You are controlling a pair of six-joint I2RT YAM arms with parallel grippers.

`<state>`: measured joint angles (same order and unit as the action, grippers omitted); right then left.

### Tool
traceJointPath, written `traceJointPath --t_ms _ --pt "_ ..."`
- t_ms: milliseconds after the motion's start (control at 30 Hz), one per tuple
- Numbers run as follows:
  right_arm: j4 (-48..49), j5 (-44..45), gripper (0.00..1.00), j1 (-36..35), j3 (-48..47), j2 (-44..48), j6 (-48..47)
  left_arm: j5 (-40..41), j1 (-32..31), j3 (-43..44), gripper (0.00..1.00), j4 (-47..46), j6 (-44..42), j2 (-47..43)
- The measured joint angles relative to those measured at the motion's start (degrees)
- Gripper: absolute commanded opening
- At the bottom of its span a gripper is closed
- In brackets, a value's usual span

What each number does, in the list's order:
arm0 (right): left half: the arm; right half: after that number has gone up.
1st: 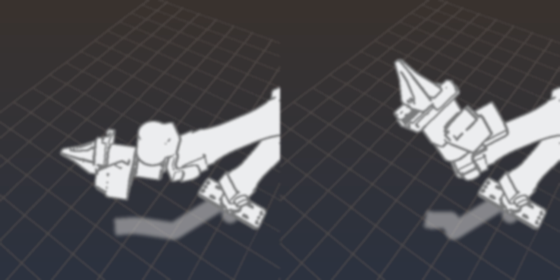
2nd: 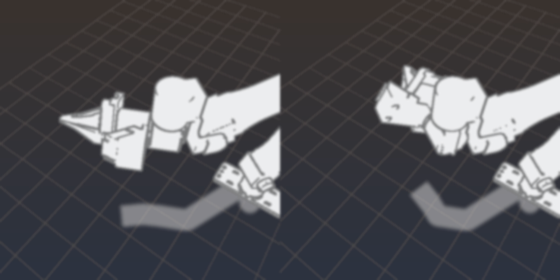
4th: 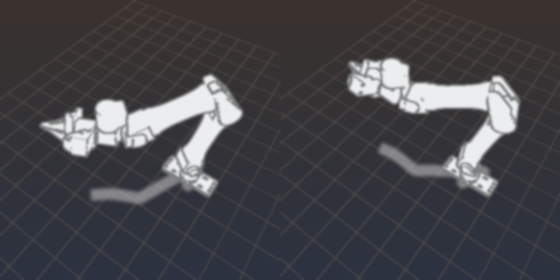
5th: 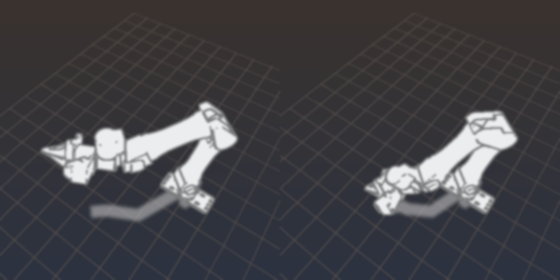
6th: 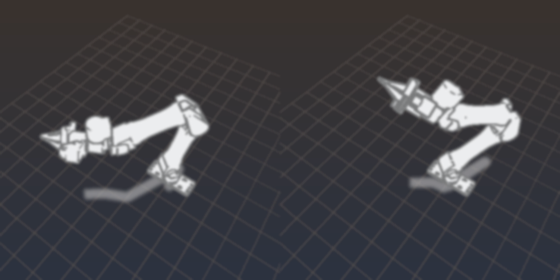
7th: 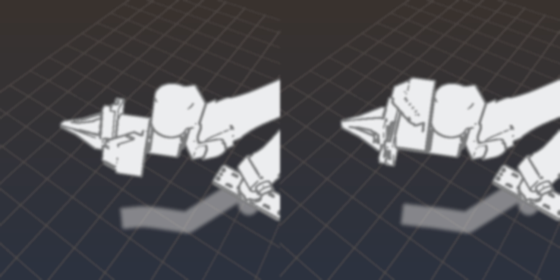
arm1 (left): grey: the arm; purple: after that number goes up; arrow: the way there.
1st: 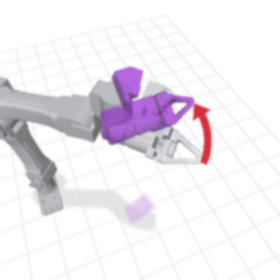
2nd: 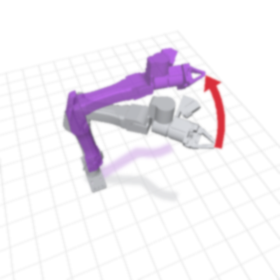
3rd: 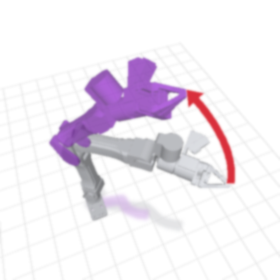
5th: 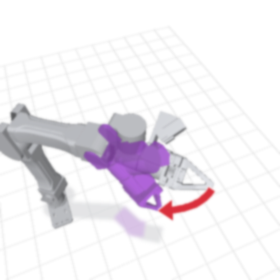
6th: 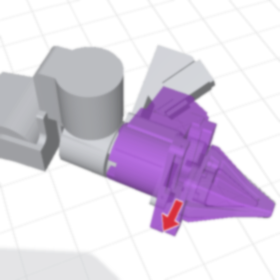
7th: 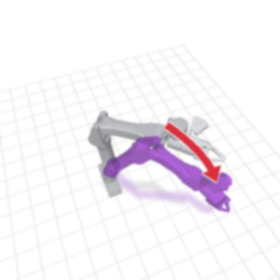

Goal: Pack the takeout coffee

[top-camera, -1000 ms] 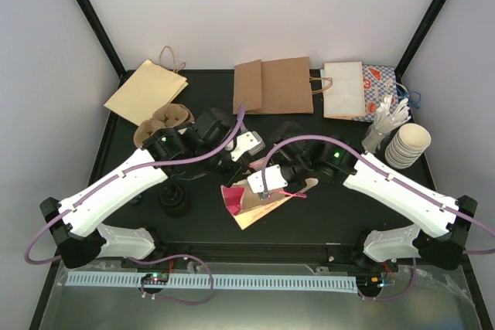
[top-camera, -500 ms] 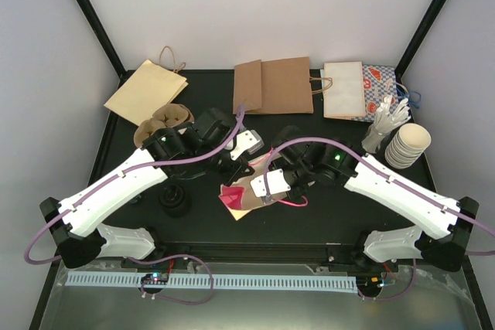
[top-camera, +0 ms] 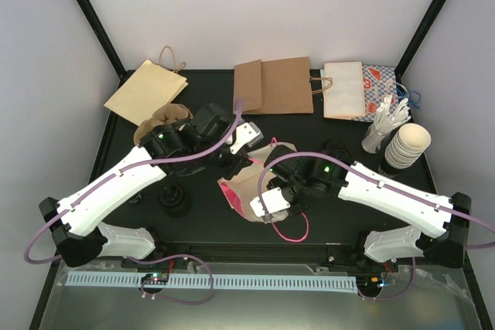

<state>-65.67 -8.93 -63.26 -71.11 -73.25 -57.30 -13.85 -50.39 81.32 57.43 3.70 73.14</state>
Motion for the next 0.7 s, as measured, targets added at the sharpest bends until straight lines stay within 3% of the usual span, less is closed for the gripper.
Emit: traceJointPath --t_ms 700 --pt "-3.5 2.9 0.01 -2.9 -0.3 0.0 5.5 12.4 -0.4 1.1 0.02 0.0 -2.5 1.3"
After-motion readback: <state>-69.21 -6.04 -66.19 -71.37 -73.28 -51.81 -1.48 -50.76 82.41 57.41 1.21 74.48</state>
